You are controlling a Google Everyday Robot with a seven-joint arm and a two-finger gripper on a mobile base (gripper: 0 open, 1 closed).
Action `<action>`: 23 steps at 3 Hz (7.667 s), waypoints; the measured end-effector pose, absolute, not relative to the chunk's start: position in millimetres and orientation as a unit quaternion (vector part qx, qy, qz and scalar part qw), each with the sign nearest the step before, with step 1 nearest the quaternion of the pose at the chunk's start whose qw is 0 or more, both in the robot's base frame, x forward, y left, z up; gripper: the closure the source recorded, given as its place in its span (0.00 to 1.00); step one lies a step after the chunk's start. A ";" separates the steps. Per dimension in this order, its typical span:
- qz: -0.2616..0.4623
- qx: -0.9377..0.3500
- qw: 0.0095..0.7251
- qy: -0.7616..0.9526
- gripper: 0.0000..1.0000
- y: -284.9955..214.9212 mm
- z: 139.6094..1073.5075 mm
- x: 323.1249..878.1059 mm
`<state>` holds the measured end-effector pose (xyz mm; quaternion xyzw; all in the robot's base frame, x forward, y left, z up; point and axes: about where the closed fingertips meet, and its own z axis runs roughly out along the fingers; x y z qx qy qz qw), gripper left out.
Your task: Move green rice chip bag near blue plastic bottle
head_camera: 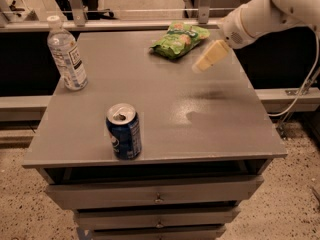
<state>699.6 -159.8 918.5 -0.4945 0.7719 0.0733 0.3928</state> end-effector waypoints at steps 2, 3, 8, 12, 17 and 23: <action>0.120 -0.429 0.486 0.752 0.00 -94.6 908.6 780.3; 0.116 -0.403 0.513 0.749 0.00 -77.2 892.5 814.8; 0.059 -0.336 0.569 0.748 0.88 -113.7 892.4 861.4; 0.144 -0.559 0.545 0.608 1.00 -25.0 935.7 720.2; 0.223 -0.689 0.479 0.495 1.00 60.7 888.6 654.7; 0.252 -0.694 0.474 0.480 0.00 106.4 860.8 638.5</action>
Offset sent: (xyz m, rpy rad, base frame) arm 0.1304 0.0918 -0.0123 0.3459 -0.1796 -0.1189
